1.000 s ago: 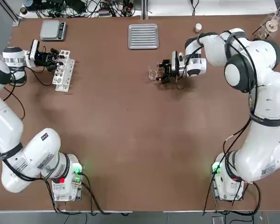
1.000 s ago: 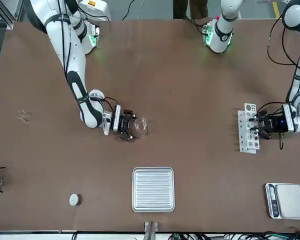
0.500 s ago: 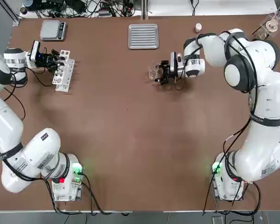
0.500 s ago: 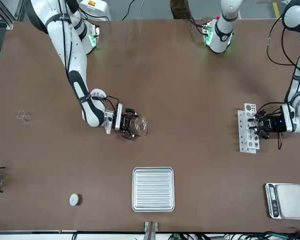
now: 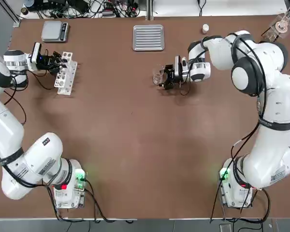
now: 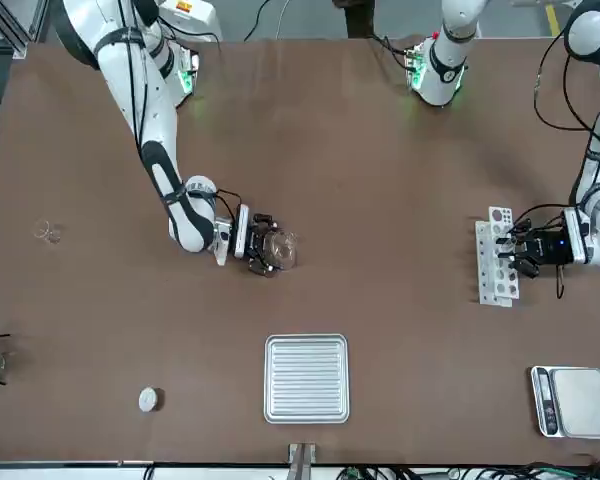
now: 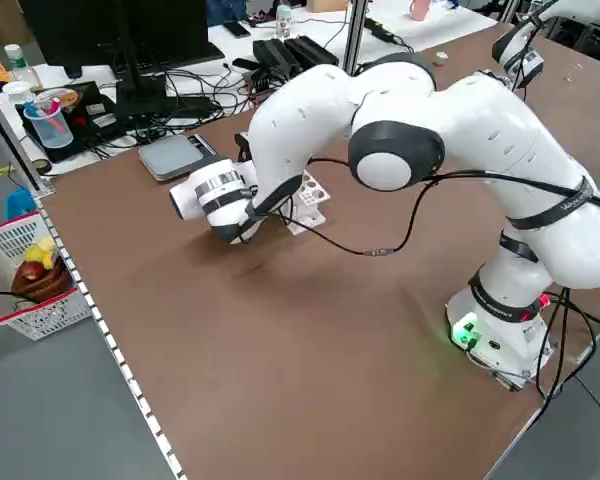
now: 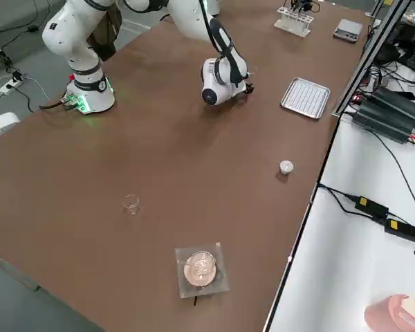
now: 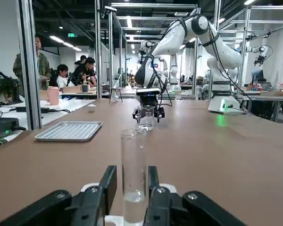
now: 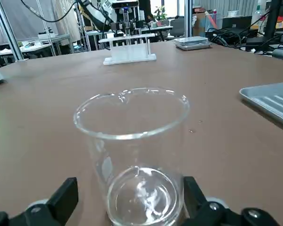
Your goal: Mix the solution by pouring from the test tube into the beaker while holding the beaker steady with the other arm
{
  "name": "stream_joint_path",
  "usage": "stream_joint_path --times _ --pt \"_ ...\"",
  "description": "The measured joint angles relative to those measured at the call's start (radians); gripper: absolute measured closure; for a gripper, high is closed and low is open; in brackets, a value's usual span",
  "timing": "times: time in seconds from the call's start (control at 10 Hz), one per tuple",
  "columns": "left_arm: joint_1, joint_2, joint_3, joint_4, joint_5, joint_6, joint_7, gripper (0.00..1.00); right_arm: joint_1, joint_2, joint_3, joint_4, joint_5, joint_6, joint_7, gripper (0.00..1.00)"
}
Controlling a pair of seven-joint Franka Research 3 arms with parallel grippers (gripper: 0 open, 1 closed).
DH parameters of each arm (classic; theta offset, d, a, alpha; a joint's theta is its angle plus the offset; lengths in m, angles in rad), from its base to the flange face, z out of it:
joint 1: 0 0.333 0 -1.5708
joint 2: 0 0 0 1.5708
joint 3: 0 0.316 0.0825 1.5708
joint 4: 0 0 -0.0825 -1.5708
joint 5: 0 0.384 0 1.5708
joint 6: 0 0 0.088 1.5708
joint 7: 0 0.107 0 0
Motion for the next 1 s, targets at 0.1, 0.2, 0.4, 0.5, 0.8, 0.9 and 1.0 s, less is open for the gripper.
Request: stream_joint_path --times 0.1,0.2,0.4,0.5,0.8,0.9,1.0 --pt "0.001 0.0 0.001 0.0 0.0 0.0 0.0 0.63 0.0 0.002 0.0 0.002 0.0 0.0 -0.001 0.05" --pt "0.003 0.0 0.002 0.0 0.0 0.0 0.0 0.62 0.0 0.003 0.0 0.006 0.0 0.0 -0.003 0.16" --pt "0.003 0.0 0.002 0.001 0.0 0.0 0.0 0.65 0.0 0.003 0.0 0.01 0.001 0.0 -0.004 0.26" --pt "0.003 0.0 0.002 0.001 -0.001 0.0 0.0 0.71 0.0 0.003 0.0 0.01 0.001 0.0 -0.005 0.26" --pt "0.004 0.0 0.002 0.001 -0.001 0.0 0.0 0.77 0.0 0.003 0.0 0.011 0.002 0.0 -0.007 0.27" --pt "0.004 0.0 0.002 0.001 -0.001 -0.004 0.0 0.78 0.0 0.003 0.0 0.011 0.002 0.0 -0.008 0.3" --pt "0.004 0.0 0.002 0.002 -0.001 -0.004 0.0 0.78 0.0 0.003 0.0 0.012 0.003 0.0 -0.009 0.37"
